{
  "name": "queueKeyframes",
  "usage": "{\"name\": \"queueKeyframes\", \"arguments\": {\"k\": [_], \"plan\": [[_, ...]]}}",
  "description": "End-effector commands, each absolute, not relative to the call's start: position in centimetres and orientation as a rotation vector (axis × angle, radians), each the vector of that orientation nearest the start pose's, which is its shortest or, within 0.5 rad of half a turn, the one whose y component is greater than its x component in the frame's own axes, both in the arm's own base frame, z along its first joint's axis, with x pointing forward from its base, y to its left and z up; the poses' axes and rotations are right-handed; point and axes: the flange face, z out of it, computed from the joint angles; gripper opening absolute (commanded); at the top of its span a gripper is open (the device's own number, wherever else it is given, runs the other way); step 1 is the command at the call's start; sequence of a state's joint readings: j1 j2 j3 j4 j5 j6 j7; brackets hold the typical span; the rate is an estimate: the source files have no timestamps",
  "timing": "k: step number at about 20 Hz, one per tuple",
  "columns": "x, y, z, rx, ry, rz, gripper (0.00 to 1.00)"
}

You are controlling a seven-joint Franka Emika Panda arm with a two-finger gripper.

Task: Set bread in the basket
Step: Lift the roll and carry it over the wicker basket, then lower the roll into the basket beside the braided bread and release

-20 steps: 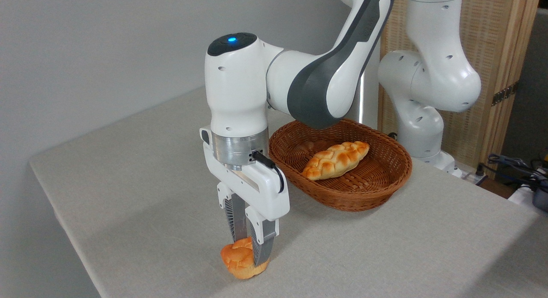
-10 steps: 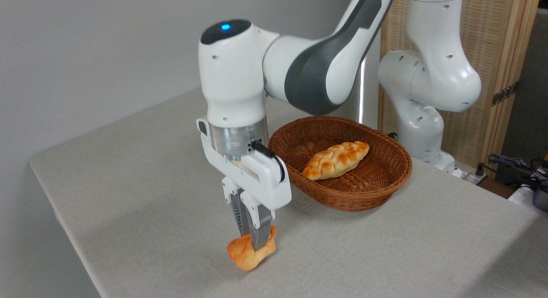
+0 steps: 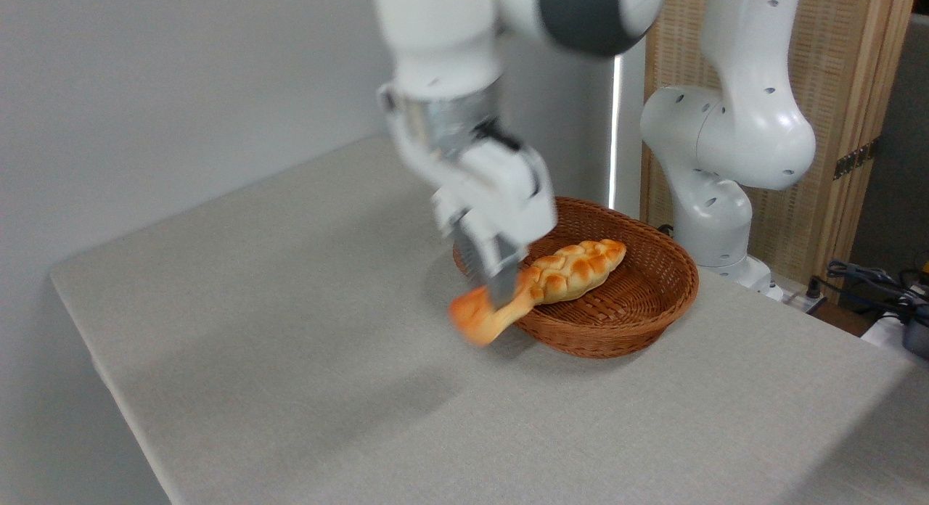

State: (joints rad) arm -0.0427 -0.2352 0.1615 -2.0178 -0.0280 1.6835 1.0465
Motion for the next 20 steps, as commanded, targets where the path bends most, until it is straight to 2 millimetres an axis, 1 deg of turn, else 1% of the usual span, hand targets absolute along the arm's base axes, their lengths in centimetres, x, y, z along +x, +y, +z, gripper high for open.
{"name": "queueKeyframes", "arguments": {"k": [1,2,3,4,5,6,7,8,9,10,13,14,16,17,18,19,20], "plan": [[39.1,9.6,56.4,-2.884,1.758,0.050,0.19],[38.3,9.9,56.2,-2.875,1.799,0.057,0.20],[37.1,10.4,55.5,-2.857,1.874,0.065,0.25],[36.7,10.7,55.1,-2.850,1.906,0.063,0.28],[36.3,10.9,54.0,-2.840,1.971,0.067,0.30],[36.2,10.5,53.1,-2.823,2.024,0.082,0.33],[36.3,9.9,52.4,-2.814,2.056,0.104,0.33],[36.3,9.4,52.2,-2.806,2.075,0.114,0.33],[36.8,7.4,51.7,-2.785,2.125,0.131,0.33],[37.1,6.3,51.7,-2.784,2.144,0.129,0.33],[37.3,4.4,51.7,-2.825,2.135,0.122,0.33],[37.5,2.9,51.6,-2.819,2.140,0.148,0.34],[38.0,-0.5,50.6,-2.840,2.091,0.244,0.48],[38.0,-2.3,50.0,-2.843,2.071,0.297,0.62],[38.0,-3.3,49.7,-2.836,2.074,0.319,0.66],[37.8,-4.8,49.3,-2.808,2.095,0.344,0.68],[37.6,-6.1,48.8,-2.779,2.118,0.350,0.76]]}}
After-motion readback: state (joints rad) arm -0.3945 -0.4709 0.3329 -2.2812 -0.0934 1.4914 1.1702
